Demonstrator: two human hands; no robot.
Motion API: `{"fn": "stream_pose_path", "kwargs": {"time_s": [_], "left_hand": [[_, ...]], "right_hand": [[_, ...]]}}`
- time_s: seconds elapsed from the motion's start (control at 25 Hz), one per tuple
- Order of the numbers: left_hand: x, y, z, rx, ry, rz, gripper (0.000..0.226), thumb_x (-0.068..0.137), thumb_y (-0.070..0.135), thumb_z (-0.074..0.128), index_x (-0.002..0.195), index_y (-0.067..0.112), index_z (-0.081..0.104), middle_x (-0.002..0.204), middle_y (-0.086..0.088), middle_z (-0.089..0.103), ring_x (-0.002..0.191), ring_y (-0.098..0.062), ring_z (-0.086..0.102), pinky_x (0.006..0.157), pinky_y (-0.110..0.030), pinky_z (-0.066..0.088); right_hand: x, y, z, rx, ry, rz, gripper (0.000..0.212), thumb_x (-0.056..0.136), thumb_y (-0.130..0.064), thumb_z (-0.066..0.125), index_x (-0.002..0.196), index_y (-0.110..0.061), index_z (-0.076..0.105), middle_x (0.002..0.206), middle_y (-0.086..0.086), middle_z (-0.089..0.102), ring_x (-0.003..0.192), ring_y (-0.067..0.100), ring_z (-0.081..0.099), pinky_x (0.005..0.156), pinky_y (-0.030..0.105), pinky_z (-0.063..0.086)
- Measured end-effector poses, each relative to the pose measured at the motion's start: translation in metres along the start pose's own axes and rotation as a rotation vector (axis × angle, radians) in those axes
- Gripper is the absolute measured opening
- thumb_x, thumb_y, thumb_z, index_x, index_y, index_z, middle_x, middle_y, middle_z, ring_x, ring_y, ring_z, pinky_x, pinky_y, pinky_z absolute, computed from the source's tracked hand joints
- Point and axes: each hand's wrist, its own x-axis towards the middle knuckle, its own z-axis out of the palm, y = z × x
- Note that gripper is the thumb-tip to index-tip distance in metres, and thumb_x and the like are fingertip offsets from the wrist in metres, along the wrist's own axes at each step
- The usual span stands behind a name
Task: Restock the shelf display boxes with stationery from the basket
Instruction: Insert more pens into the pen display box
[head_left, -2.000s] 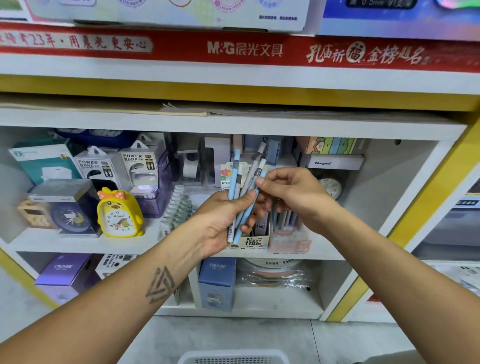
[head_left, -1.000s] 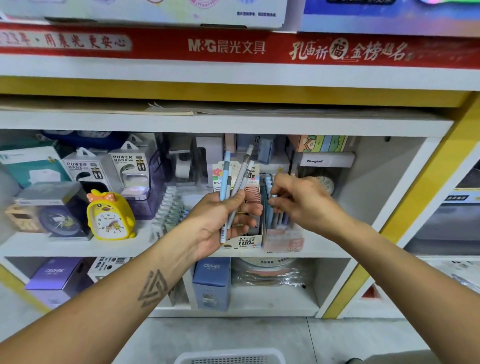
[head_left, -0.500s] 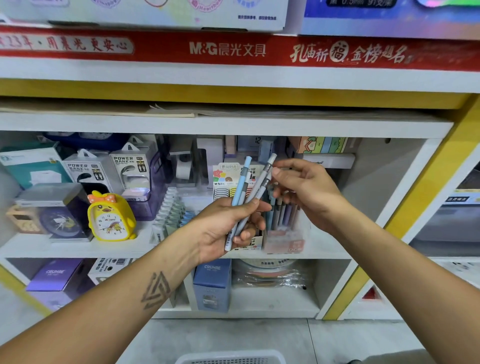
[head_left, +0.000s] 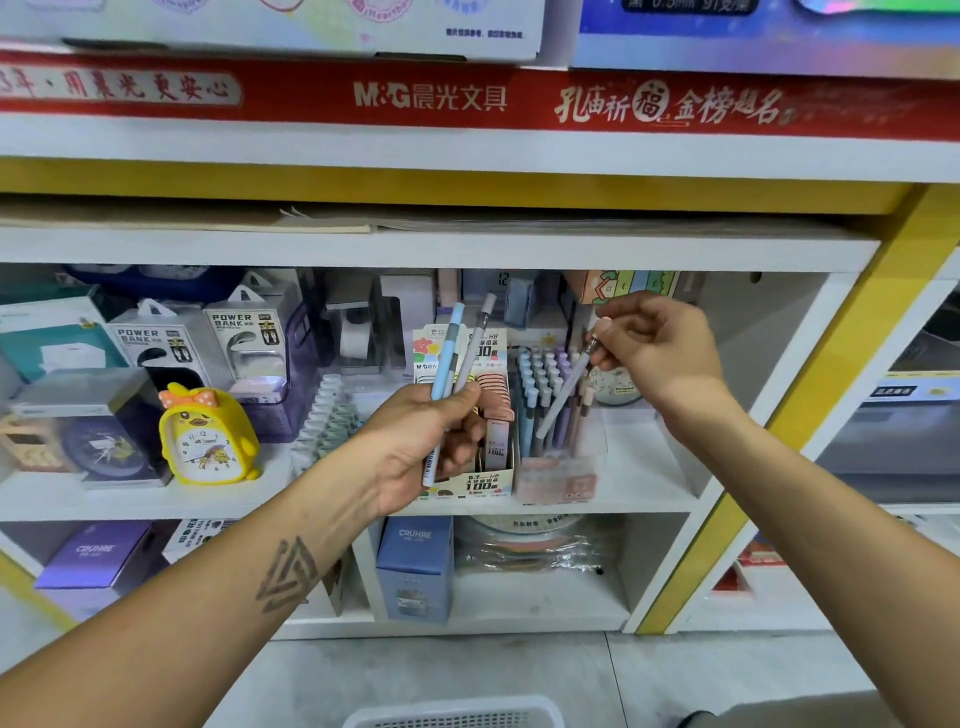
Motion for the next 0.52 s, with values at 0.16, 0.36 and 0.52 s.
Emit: {"fn": "stream_pose_path", "kwargs": {"time_s": [0.16,0.36,0.52], "left_hand": [[0.005,-0.005,0.004,-0.021,-0.049,0.019,0.031,0.099,0.022,0.056,0.077,0.016,0.078,0.059,-0.003,0.043,0.043,-0.013,0.032,0.042,-0.022,0.02],[0.011,-0.01,0.008,-0.027,-0.068,0.002,0.032,0.099,0.022,0.058,0.074,0.018,0.078,0.06,-0.003,0.043,0.042,-0.012,0.032,0.039,-0.019,0.023],[0.012,-0.011,0.009,-0.027,-0.069,-0.012,0.025,0.099,0.022,0.057,0.091,0.009,0.076,0.059,-0.003,0.043,0.041,-0.012,0.032,0.037,-0.019,0.025]], "right_hand": [[-0.003,0.009,-0.004,-0.182,-0.071,-0.077,0.019,0.094,0.002,0.063,0.09,-0.016,0.06,0.079,0.021,0.069,0.068,0.03,0.07,0.074,0.043,0.061],[-0.006,0.026,-0.001,-0.41,-0.195,-0.175,0.03,0.094,-0.007,0.067,0.083,-0.034,0.059,0.078,-0.001,0.07,0.069,0.011,0.071,0.073,0.037,0.063],[-0.01,0.036,0.003,-0.502,-0.248,-0.258,0.024,0.094,-0.013,0.067,0.089,-0.035,0.057,0.075,-0.007,0.07,0.071,0.004,0.07,0.074,0.036,0.062]]}}
